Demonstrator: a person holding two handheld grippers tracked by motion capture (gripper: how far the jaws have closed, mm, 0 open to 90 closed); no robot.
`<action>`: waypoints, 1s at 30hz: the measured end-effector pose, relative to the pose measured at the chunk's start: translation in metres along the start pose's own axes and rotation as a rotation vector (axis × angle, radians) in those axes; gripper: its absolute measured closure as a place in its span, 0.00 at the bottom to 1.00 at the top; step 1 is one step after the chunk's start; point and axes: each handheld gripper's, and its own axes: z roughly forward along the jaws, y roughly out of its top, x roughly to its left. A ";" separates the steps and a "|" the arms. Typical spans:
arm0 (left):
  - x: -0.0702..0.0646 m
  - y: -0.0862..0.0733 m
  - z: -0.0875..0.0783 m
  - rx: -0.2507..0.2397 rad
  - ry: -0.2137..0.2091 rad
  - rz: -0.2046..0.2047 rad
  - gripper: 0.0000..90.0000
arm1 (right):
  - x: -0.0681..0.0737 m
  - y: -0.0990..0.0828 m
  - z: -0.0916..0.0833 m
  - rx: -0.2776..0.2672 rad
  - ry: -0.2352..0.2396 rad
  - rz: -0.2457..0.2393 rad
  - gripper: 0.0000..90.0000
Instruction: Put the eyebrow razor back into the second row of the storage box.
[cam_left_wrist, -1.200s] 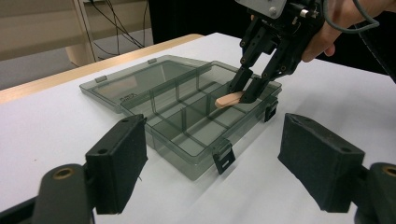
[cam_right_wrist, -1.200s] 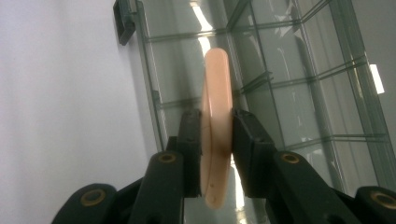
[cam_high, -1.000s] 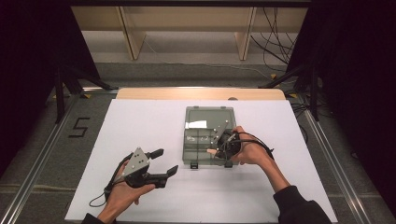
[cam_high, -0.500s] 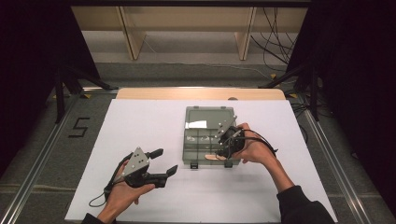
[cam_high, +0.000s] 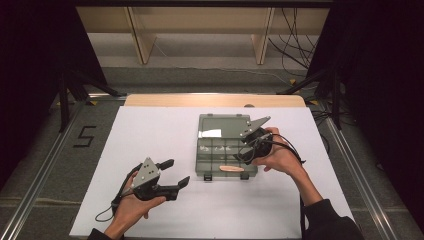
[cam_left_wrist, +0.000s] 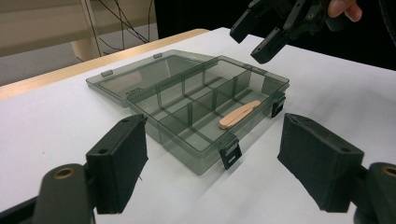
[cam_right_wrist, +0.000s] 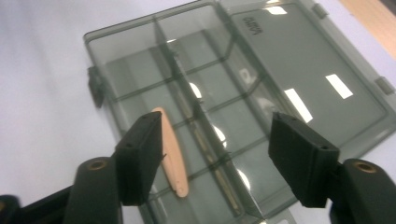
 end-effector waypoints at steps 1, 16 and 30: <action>0.000 0.000 0.000 0.002 0.001 0.001 0.25 | -0.001 -0.001 0.000 -0.005 -0.009 0.016 0.36; 0.004 0.001 0.005 -0.009 0.008 -0.022 0.26 | -0.017 -0.010 -0.009 -0.086 -0.034 0.150 0.29; 0.009 0.001 0.021 0.022 0.012 -0.051 0.26 | -0.034 -0.025 -0.010 -0.144 -0.051 0.287 0.27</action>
